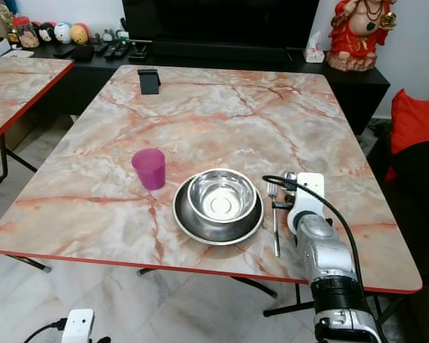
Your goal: Setting the table
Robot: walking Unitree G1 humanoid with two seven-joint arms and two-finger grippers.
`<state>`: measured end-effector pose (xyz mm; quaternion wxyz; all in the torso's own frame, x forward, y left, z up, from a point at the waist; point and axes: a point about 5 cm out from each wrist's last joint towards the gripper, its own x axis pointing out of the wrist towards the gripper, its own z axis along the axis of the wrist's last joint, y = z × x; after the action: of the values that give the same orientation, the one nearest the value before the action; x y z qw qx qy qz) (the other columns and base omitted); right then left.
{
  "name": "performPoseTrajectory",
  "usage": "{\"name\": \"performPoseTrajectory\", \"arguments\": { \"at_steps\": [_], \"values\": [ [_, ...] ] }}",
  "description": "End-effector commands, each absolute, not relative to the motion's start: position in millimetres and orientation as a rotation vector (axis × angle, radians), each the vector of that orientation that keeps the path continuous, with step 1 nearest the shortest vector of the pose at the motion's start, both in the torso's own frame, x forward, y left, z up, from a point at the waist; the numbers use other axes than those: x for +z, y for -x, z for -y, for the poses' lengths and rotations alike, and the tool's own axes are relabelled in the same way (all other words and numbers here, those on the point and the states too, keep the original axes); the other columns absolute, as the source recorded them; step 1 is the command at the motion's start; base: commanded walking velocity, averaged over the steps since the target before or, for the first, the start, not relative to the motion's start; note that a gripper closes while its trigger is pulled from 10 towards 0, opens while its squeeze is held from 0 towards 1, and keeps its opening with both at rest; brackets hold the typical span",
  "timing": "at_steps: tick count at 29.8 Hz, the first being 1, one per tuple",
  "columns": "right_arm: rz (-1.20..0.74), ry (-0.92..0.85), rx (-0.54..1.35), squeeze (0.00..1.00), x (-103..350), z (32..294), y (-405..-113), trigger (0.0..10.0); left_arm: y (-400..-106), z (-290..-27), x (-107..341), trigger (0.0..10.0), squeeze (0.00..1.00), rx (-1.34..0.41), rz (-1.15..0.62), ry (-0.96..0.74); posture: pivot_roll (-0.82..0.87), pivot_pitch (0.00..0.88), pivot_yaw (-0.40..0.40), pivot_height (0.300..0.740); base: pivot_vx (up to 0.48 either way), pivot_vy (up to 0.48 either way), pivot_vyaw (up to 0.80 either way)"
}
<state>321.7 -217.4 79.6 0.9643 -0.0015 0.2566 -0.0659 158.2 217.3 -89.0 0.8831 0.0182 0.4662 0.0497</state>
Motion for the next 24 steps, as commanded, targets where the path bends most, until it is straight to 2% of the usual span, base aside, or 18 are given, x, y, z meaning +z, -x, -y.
{"name": "performPoseTrajectory", "arguments": {
  "at_steps": [1, 24],
  "values": [
    [-0.523, 0.009, -0.151, 0.0, 80.3, 219.1, -318.6, 10.0, -153.2, -217.6, -91.5, 10.0, 0.0, 0.104, -1.002, -0.044, -0.06, 0.0, -0.023, 0.74, 0.0, 0.0, 0.0],
    [-0.535, -0.027, -0.142, 0.0, 75.6, 211.7, -315.8, 10.0, -148.4, -224.3, -91.7, 10.0, 0.0, 0.113, -1.006, -0.047, -0.05, 0.0, -0.025, 0.74, 0.0, 0.0, 0.0]
  ]
}}
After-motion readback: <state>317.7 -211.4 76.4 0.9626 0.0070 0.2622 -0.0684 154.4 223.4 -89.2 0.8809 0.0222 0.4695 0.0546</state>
